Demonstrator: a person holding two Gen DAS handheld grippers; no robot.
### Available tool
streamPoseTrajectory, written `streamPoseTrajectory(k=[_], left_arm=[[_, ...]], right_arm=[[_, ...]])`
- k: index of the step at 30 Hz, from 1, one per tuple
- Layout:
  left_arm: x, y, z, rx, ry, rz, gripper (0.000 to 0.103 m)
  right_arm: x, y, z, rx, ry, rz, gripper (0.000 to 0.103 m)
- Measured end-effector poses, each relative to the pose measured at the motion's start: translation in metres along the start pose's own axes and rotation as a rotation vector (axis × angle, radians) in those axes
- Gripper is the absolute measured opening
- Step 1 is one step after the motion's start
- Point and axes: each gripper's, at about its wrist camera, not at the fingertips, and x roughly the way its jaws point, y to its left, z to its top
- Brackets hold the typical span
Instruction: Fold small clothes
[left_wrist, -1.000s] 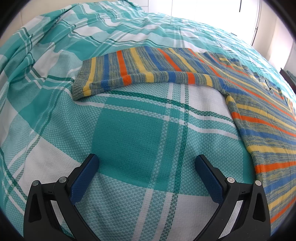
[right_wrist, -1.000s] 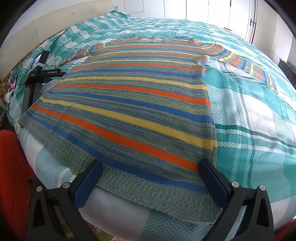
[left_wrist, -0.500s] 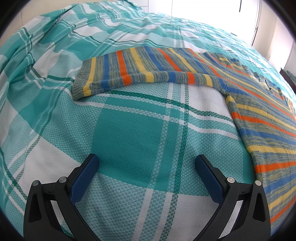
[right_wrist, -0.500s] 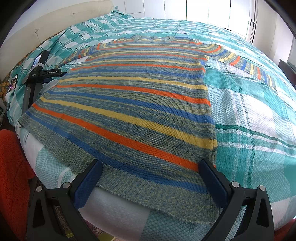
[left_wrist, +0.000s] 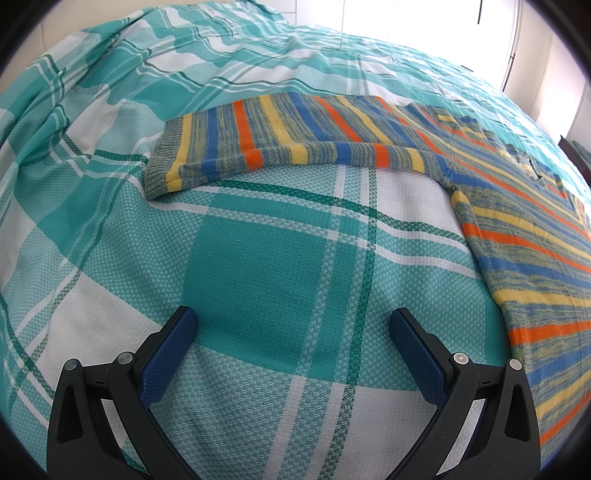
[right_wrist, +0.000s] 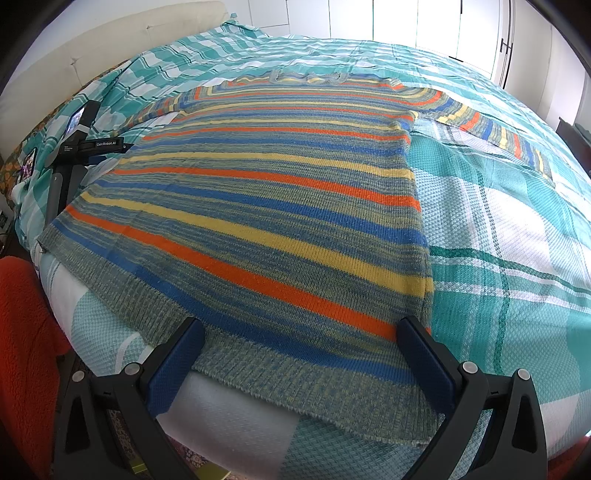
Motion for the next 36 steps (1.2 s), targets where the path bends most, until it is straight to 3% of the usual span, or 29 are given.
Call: streamPoseTrajectory(k=[36], left_arm=[[-0.0003,0.0005,-0.0007,-0.001,0.001,0.0,0.103]], right_arm=[[-0.0001,0.0026,-0.0003,0.001,-0.005,-0.002,0.103]])
